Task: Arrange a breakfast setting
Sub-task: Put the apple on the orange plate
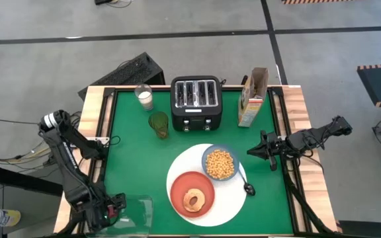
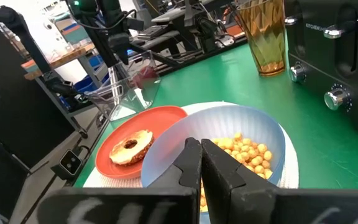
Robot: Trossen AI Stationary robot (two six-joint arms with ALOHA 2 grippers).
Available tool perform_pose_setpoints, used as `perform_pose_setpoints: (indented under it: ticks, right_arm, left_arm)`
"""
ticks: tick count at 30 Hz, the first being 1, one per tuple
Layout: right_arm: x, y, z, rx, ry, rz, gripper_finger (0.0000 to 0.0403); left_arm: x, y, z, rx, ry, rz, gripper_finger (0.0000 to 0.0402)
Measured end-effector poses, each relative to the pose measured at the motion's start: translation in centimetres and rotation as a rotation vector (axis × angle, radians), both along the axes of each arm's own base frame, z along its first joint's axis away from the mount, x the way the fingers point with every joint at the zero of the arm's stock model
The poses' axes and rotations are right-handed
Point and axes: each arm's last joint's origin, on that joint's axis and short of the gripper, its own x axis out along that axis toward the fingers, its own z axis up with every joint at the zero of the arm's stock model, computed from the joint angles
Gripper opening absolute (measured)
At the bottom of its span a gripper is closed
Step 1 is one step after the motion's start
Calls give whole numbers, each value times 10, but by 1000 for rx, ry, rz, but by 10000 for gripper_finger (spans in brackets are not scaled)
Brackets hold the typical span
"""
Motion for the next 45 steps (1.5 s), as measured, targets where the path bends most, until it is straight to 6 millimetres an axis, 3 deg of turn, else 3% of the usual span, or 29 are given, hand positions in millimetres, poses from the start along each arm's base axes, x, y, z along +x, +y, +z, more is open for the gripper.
perform_pose_setpoints:
  ticks: [8,13,25,45]
  right_arm:
    - [0,0,0,0,-1,-1,33]
    - [0,0,0,1,-2,-1,33]
    - [0,0,0,1,-2,-1,33]
    - [0,0,0,2,-5,-2,33]
  left_arm:
    - [4,5,-16,128,89,-28,335]
    - [6,7,-26,234,57,-170,335]
    - [4,6,-25,194,27,-439,335]
    - [16,-8,-50,162,106,-433,335]
